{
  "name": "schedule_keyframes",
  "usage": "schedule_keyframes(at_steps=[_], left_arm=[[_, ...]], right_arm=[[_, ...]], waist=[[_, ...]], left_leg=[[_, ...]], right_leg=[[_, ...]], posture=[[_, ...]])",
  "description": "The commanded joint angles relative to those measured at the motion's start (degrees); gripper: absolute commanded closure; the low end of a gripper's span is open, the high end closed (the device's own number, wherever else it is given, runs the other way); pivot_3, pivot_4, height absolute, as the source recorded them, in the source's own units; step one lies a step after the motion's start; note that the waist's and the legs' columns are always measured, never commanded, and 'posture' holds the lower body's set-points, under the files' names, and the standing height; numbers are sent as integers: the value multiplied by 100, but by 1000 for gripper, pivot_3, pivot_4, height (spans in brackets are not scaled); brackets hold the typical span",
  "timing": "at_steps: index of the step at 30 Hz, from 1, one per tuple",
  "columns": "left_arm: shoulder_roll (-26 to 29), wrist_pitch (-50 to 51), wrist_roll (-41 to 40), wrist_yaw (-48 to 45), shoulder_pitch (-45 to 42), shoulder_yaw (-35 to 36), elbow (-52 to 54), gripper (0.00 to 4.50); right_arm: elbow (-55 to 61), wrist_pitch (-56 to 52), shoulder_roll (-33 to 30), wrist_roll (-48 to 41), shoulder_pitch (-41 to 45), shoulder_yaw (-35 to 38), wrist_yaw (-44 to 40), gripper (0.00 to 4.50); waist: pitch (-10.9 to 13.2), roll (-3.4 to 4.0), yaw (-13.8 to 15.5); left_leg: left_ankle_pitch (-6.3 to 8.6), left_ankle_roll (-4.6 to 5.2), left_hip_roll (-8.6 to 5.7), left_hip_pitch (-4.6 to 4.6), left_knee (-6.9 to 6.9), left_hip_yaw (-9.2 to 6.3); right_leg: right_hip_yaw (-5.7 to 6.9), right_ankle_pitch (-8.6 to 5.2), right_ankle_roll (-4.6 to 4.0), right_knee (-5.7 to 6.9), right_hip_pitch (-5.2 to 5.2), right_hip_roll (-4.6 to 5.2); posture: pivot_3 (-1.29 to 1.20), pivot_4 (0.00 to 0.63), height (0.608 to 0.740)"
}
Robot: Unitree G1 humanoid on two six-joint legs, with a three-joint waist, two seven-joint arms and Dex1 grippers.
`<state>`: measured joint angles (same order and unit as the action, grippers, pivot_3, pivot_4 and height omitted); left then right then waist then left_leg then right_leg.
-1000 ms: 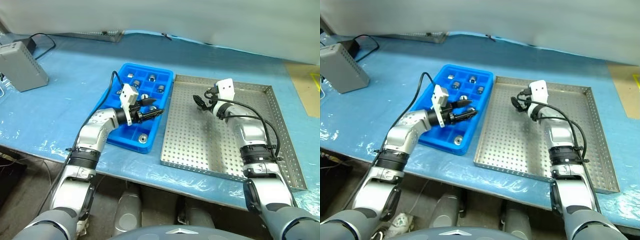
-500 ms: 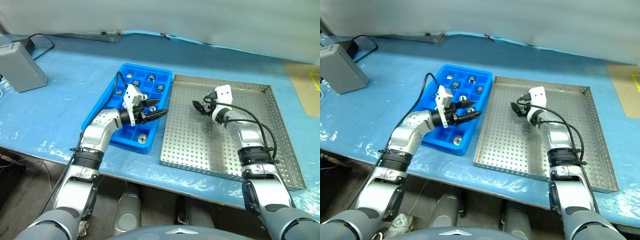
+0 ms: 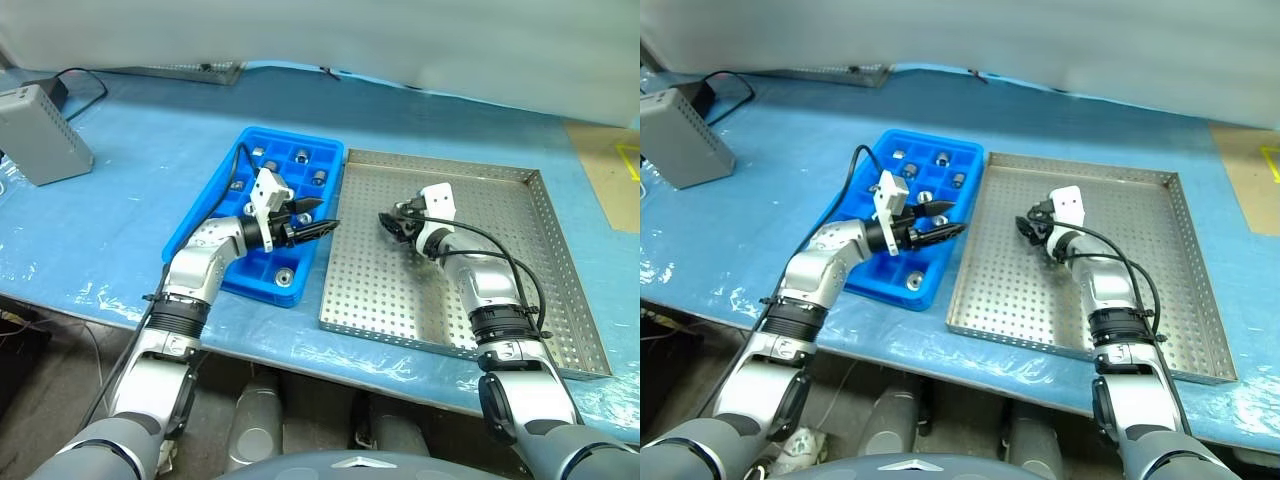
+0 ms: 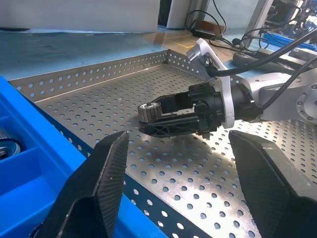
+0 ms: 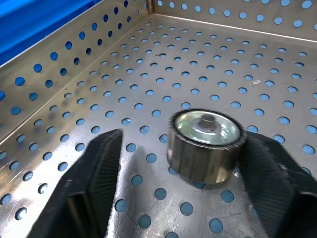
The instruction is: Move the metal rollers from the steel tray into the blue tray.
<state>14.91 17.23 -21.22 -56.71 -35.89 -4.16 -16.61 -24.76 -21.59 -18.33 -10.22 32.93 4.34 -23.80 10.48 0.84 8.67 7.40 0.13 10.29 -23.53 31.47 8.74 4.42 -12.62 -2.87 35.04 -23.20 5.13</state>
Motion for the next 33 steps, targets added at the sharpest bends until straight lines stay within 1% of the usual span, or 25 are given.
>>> schedule_keyframes(at_steps=[1,3,8,11,16,18,20,23,26,28,31,33], left_arm=[[42,-80,-2,-29,-101,37,113,1091],[41,-86,7,-27,-113,31,102,1091],[47,-77,19,-33,-100,18,111,1091],[56,-86,27,-37,-102,21,106,1091],[27,-135,-35,-54,-195,94,46,1091],[-21,8,-257,-159,-185,151,199,1091],[-26,119,-368,-287,-155,117,320,1091],[6,259,-408,-509,-197,22,213,1091],[-116,1247,-1127,-488,-433,384,178,1091],[-95,1633,-1341,-545,-502,443,185,1091],[-79,2458,-1745,-439,-683,680,-83,1091],[-88,3211,-2217,-370,-836,955,-232,1091]], right_arm=[[201,151,-38,-18,72,87,-3,2122],[194,184,-29,-18,79,83,-8,2863],[254,208,-17,-5,25,66,13,2881],[579,5,-79,-147,-83,70,-169,2881],[2162,-1183,-407,-975,-509,24,-1080,2881],[3074,-1911,-642,-1602,-746,36,-1483,2881],[3768,-2510,-806,-2176,-880,130,-1671,2881],[4294,-2912,-988,-2539,-948,157,-1726,2881],[4611,-3040,-1078,-2717,-944,138,-1696,2881],[4744,-2972,-1137,-2694,-901,65,-1686,2881],[4904,-2697,-1336,-2363,-879,-239,-1715,2881],[4976,-2340,-1554,-1936,-828,-544,-1737,2881]], waist=[[0,0,-1],[0,0,-1],[0,0,-2],[0,0,-2],[1,1,11],[1,1,18],[1,1,30],[1,1,12],[1,1,17],[1,1,15],[1,1,13],[1,1,9]], left_leg=[[0,0,0,0,0,0],[0,0,0,0,-1,0],[0,0,0,0,-1,0],[0,0,0,0,-1,0],[4,6,0,-3,-4,1],[6,9,0,-5,-3,1],[7,11,1,-4,-6,2],[7,12,3,1,-5,5],[4,7,3,6,-6,5],[3,5,1,5,-5,5],[3,5,-1,6,-7,5],[3,4,-1,6,-10,5]], right_leg=[[0,0,0,0,0,0],[0,0,0,0,0,0],[0,0,0,0,0,0],[0,0,0,-1,0,0],[0,0,0,-9,0,0],[0,0,1,-13,0,-1],[0,0,1,-18,1,-1],[0,0,1,-17,3,-1],[0,0,1,-14,6,-1],[0,0,1,-14,7,1],[0,0,1,-17,9,1],[0,0,1,-18,8,1]], posture=[[172,150,740],[172,150,740],[167,150,740],[164,150,740],[154,150,740],[149,150,740],[148,150,740],[142,150,740],[136,150,740],[130,150,740],[127,150,740],[122,150,740]])
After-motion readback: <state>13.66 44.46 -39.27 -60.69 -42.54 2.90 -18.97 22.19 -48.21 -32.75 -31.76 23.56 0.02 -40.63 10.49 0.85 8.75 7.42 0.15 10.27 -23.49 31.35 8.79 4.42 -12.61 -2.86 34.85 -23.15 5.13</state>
